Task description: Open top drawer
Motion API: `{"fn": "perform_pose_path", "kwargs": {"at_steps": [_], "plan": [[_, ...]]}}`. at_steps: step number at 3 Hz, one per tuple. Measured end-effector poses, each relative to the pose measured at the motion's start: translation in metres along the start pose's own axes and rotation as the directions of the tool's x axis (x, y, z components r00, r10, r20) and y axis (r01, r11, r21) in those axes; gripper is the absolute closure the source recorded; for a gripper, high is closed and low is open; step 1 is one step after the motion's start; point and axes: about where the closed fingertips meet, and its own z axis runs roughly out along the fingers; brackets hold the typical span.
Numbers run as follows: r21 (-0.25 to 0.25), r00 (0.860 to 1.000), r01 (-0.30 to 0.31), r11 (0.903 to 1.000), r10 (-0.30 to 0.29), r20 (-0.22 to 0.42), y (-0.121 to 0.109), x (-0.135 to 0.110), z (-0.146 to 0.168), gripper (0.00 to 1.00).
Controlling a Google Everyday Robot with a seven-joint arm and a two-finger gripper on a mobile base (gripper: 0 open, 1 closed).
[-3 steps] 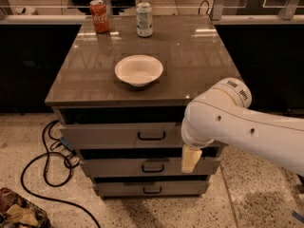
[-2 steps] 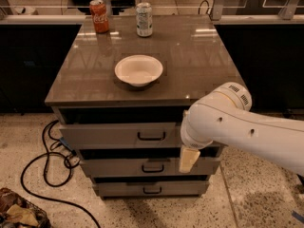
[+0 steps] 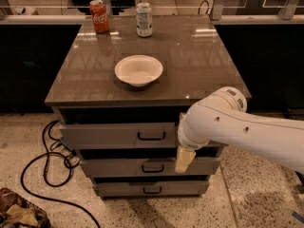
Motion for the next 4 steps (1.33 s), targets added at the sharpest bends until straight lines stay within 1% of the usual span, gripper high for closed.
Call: {"fn": "perform_pose_path", "kwargs": {"at_steps": [1,2,3,4], "plan": [[-0.036,1.000,0.016,0.9992,-0.015,0.010,-0.002,-0.005,0.012,0.00],[-0.083,0.999,0.038,0.9958,-0.038,-0.001,-0.005,-0.009,0.026,0.18],[-0.085,0.999,0.039,0.9956,-0.039,-0.002,-0.004,-0.009,0.027,0.40],[-0.085,0.999,0.039,0.9956,-0.039,-0.002,-0.004,-0.009,0.025,0.64]]}}
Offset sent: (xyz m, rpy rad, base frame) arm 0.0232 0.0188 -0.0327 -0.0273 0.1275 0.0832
